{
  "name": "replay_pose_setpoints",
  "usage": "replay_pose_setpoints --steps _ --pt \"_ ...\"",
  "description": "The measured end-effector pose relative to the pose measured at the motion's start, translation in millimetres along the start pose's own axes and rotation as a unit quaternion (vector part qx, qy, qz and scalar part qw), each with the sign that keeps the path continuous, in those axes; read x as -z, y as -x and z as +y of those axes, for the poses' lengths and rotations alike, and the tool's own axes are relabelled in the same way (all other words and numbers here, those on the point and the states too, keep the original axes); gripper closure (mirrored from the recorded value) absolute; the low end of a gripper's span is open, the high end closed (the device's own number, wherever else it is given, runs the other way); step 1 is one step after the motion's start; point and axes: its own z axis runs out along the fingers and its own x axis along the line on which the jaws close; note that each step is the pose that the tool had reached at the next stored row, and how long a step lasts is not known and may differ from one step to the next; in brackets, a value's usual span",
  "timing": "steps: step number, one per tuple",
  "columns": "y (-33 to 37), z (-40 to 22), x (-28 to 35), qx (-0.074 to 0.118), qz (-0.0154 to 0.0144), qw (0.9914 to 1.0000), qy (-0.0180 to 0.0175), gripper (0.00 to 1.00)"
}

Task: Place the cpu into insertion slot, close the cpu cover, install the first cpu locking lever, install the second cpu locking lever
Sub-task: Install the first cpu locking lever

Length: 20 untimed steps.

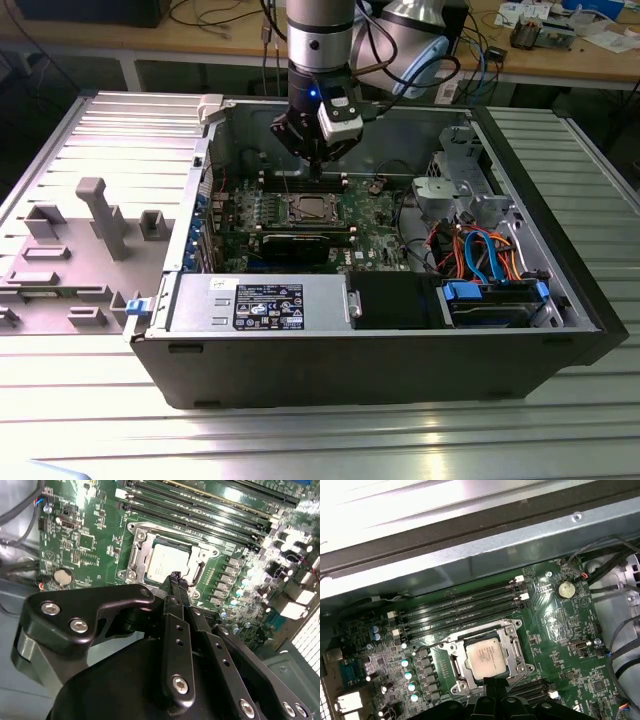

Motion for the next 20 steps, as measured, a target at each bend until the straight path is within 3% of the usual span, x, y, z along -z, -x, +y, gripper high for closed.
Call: replay_pose_setpoints --steps 1,7,12,20 --pt "0.0 0.0 -0.3 0.027 -0.0002 0.99963 0.0011 0.89" --pt "-6.8 -1.7 -0.1 0.035 -0.0003 0.99939 0.0015 0.89" --pt "-8.1 -2.1 -0.1 0.041 -0.0003 0.99914 0.0016 0.89" --pt "-9.7 -2.5 -0.8 0.089 -0.0008 0.99601 0.0037 0.89"
